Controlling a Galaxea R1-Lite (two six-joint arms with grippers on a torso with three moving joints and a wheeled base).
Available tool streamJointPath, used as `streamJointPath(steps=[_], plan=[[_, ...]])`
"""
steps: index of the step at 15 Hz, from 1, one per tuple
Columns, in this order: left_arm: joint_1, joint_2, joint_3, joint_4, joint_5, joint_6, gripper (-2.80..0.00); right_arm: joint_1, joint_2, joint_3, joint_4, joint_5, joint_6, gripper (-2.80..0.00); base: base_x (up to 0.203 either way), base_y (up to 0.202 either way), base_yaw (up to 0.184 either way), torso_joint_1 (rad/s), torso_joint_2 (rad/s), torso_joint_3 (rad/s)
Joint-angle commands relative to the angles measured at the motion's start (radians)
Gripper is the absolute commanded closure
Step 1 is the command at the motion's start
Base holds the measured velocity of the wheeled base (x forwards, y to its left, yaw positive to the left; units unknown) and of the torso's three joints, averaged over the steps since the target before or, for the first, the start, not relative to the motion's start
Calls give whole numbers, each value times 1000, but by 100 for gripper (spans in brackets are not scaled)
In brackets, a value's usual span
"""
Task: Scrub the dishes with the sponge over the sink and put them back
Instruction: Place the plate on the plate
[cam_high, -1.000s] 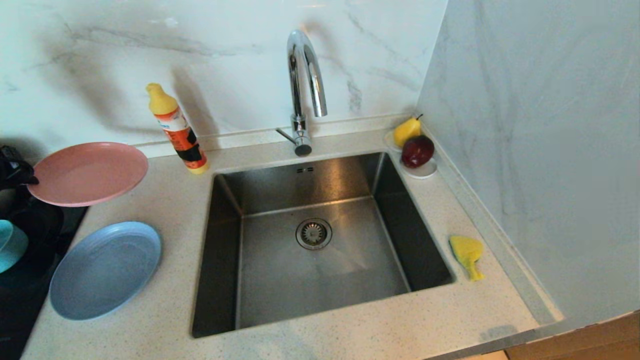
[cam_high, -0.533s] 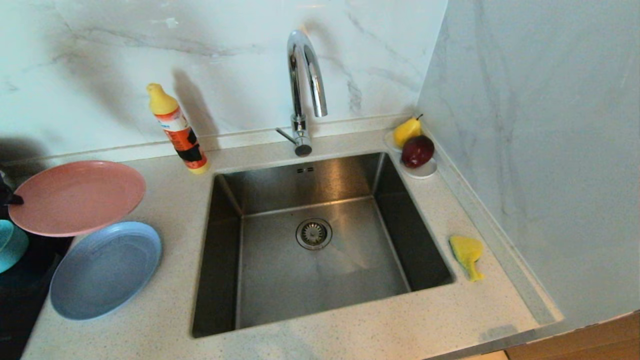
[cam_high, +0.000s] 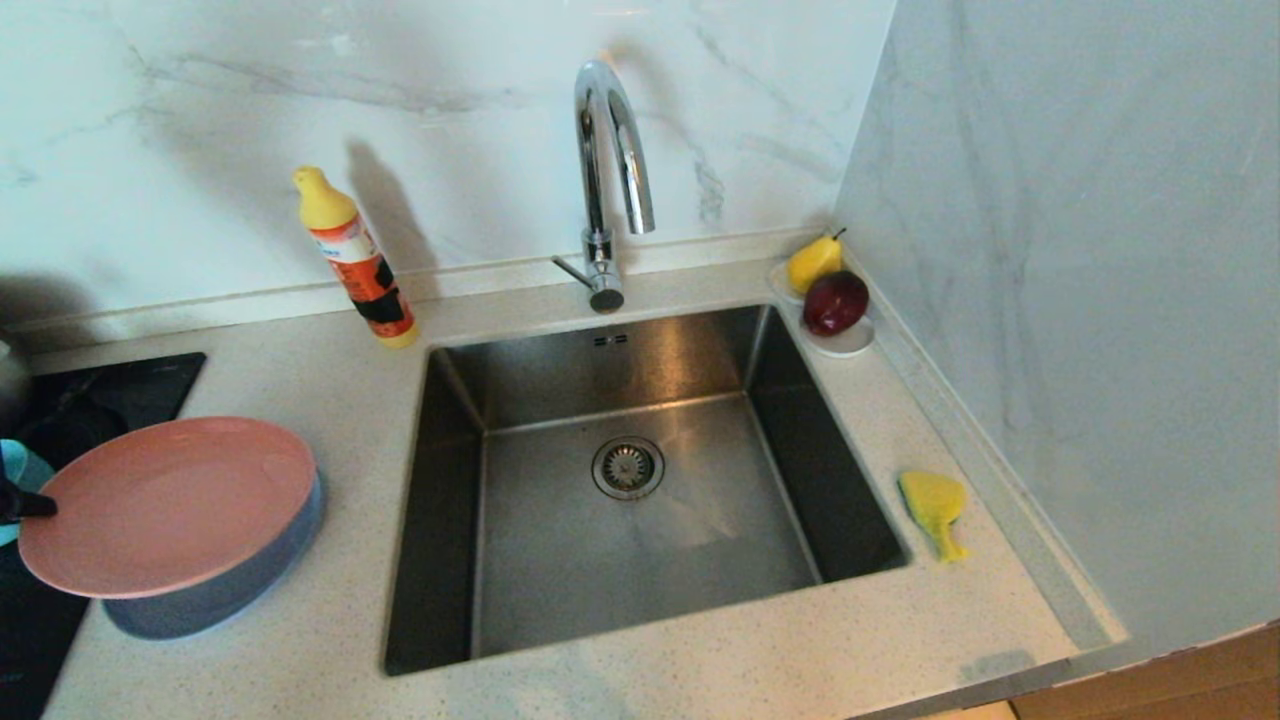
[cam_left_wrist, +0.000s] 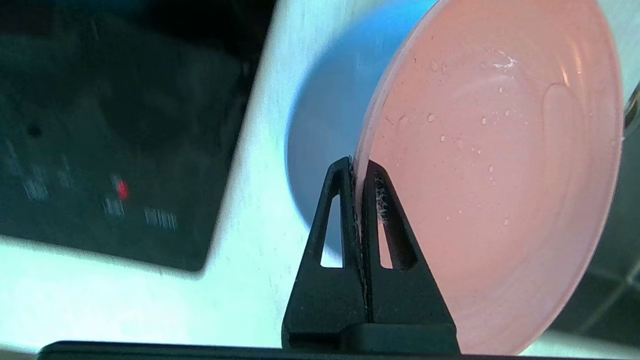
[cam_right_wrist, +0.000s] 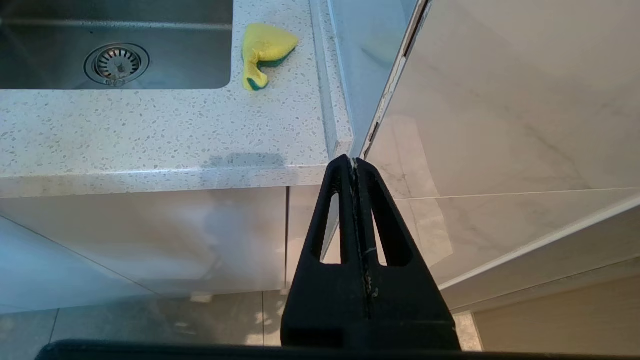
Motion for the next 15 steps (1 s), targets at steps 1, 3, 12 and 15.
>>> streamJointPath(steps=[1,3,12,15], plan=[[16,-45,67,-8,-8,2,0,0,0,0,0,1,-1,0,0,0,0,0,0,0],[19,-47,102,-75,-11,0,0,0,0,1,0,1,0,0,0,0,0,0,0,0],[39,27,271,-333,-22,-11,0,0,0,0,0,1,-1,0,0,0,0,0,0,0],[46,54,293,-439,-60,-76,0,0,0,0,0,1,-1,0,0,0,0,0,0,0]])
